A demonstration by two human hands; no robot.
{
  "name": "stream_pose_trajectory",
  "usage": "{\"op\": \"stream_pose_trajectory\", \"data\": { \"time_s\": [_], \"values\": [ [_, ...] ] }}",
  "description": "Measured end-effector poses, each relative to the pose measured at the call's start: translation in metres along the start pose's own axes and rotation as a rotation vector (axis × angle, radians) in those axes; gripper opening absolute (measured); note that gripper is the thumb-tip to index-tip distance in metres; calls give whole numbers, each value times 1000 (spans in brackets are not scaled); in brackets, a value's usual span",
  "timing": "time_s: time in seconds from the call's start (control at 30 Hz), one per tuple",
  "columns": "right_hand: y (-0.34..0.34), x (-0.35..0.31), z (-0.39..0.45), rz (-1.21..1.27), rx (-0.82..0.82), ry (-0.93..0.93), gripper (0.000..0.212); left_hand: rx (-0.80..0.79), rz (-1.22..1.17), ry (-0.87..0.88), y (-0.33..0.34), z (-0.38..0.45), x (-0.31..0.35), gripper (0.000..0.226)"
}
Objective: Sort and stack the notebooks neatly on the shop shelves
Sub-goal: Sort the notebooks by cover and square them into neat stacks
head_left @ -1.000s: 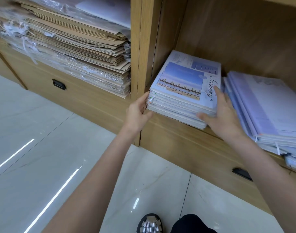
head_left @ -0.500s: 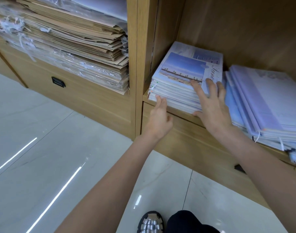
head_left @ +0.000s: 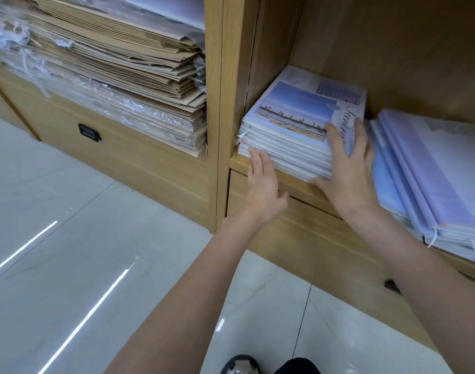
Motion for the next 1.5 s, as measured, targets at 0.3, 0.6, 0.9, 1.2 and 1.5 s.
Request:
{"op": "stream_pose_trajectory", "data": {
  "time_s": [0.3,0.6,0.9,1.2,1.5],
  "values": [
    [-8,17,9,441,-21,251,89,135,-209,-39,-18,7,3,89],
    [14,27,3,757,-20,337,95,100,-290,-63,-19,1,0,89],
    [13,38,-9,939,45,355,80,202,-219,51,-37,-17,24,89],
    [16,18,-31,883,-11,326,74,96,-71,48,-34,-12,39,86],
    [-71,71,-78,880,136,321,61,251,-183,104,-12,-53,70,56]
  ]
}}
Point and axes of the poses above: each hand's wrist, its own z-axis towards the middle knuckle, its own y-axis out of the palm, x = y × z, the point moved 9 cm from there along z, towards the middle knuckle, and after that the axes turned 10 degrees about -y, right-handed, at the moved point
